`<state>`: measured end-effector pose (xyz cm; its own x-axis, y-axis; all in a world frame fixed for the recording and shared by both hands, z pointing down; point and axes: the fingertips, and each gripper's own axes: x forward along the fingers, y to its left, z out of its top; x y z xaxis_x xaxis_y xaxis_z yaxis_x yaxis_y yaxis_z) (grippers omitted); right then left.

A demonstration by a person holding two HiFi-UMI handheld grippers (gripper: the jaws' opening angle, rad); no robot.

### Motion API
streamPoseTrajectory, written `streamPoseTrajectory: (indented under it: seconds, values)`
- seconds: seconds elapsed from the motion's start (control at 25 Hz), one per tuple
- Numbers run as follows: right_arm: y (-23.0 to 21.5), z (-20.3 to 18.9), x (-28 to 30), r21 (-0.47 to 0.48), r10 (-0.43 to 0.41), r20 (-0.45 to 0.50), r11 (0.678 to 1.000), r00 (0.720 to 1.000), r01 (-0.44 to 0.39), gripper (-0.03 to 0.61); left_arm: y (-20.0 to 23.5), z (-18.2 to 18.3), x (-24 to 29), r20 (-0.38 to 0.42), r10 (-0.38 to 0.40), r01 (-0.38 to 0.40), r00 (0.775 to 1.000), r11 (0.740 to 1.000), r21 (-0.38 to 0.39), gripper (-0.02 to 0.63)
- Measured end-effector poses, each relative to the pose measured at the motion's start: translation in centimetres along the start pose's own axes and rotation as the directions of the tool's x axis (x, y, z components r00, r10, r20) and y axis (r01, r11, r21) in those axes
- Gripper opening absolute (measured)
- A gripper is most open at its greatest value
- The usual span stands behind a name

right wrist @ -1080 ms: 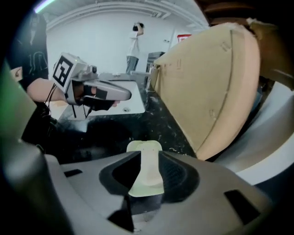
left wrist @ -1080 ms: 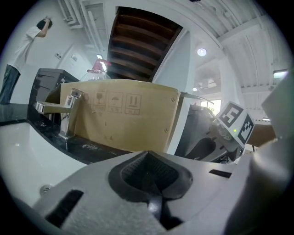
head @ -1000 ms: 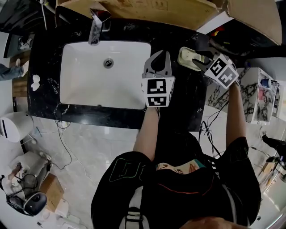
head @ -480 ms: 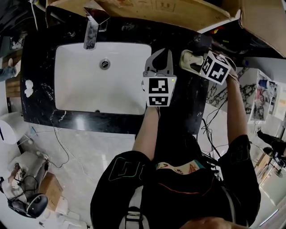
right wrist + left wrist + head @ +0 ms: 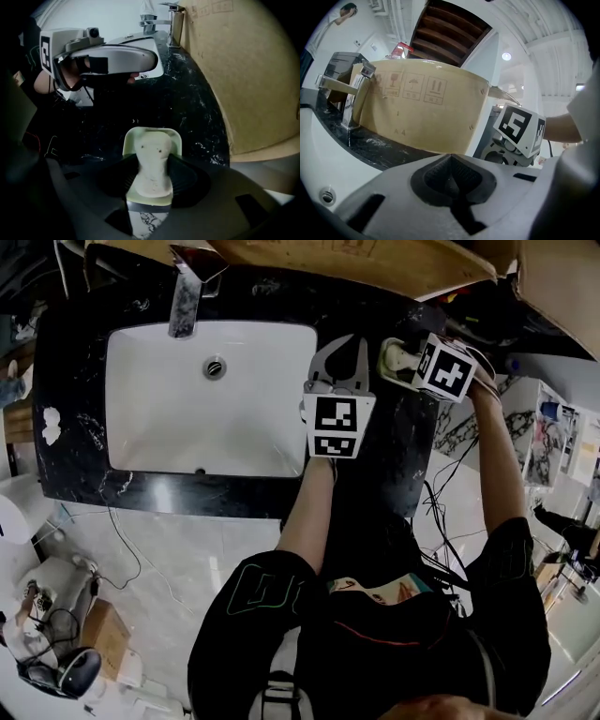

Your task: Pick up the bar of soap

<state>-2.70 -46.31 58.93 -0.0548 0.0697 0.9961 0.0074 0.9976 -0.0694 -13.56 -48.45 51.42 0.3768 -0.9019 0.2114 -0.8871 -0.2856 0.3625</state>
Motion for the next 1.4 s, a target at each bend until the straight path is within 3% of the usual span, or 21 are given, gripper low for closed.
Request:
streamPoseTrajectory:
  seconds: [0.2,0.52,0.84,1.08,1.4]
  values:
    - [-0.1,0.0,0.0,0.027,-0.004,-0.018,1.000,1.000,0.005,0.207,-0.9,0.0,0.0,-0.002,0.003,-0.003,1.000,1.000,0.010,0.009]
    - [0.0,-0.2,-0.5,0.113,-0.052,0.147,0.993,0.988,0.035,0.199,-1.5,0.7,-2.2,0.008,0.059,-0.059,0.998,0.997,0.050,0.008]
    - [0.2,-0.6,-1.7,0.183,-0.204,0.268,0.970,0.942,0.158,0.198,-2.5,1.0,-5.4,0.039,0.125,-0.127,0.991,0.989,0.068,0.009]
    - [0.7,-1.1,-4.6,0.245,-0.352,0.395,0.931,0.849,0.272,0.198,-4.8,0.5,-7.5,0.053,0.161,-0.165,0.986,0.982,0.093,0.009]
    - [4.3,-1.5,-10.9,0.354,-0.474,0.577,0.879,0.665,0.320,0.198,-8.1,0.3,-10.9,0.080,0.216,-0.228,0.973,0.953,0.201,0.008]
